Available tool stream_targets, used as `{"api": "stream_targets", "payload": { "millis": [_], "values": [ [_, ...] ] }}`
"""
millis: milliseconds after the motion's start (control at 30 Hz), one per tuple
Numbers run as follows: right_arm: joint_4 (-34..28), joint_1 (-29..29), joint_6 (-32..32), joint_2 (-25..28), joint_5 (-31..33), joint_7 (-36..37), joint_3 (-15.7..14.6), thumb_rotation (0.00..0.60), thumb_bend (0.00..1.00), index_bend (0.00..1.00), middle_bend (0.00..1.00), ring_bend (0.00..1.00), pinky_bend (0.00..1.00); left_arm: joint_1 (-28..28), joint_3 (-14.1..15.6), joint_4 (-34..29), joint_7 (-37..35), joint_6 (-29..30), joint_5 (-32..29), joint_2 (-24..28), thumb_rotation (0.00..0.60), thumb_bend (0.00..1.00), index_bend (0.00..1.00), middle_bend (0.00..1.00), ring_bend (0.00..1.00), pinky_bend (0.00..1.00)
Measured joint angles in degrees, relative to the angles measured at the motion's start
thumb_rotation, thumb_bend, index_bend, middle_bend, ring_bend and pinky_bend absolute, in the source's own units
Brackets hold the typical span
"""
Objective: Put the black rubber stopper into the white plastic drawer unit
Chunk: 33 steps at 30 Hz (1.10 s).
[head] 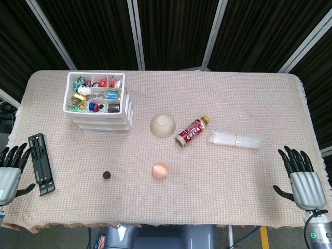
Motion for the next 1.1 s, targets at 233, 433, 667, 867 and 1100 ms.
{"api": "stream_targets", "payload": {
  "millis": [233, 433, 667, 867, 1100],
  "values": [
    [0.5, -0.1, 1.1, -0.4, -0.8, 1.2, 0.2, 0.6, 0.06, 0.05, 0.0, 0.0, 0.0, 0.1, 0.0, 0.4, 0.0, 0.2, 0.1, -0.3, 0.6, 0.15, 0.02, 0.0, 0.0, 0.0],
    [1.0, -0.1, 1.5, -0.7, -1.2, 2.1, 0.3, 0.6, 0.06, 0.05, 0.0, 0.0, 0.0, 0.1, 0.0, 0.4, 0.2, 0.2, 0.0, -0.3, 0.6, 0.15, 0.02, 0.0, 0.0, 0.0],
    [1.0, 0.1, 1.2, -1.0, -0.9, 1.6, 0.4, 0.6, 0.06, 0.05, 0.0, 0.0, 0.0, -0.2, -0.1, 0.6, 0.0, -0.7, -0.6, -0.4, 0.6, 0.16, 0.02, 0.0, 0.0, 0.0],
    [0.9, 0.1, 0.8, -0.9, -0.7, 1.8, 0.3, 0.6, 0.06, 0.05, 0.0, 0.0, 0.0, -0.7, -0.1, 0.4, 0.2, -1.8, -1.0, -0.4, 0.6, 0.26, 0.02, 0.0, 0.02, 0.09],
    [0.9, -0.1, 1.4, -0.6, -2.3, 2.2, -0.3, 0.6, 0.06, 0.05, 0.0, 0.0, 0.0, -1.9, -1.5, 1.9, -1.2, -0.4, 1.0, -2.7, 0.6, 0.54, 0.0, 0.59, 0.62, 0.51]
  ]
}}
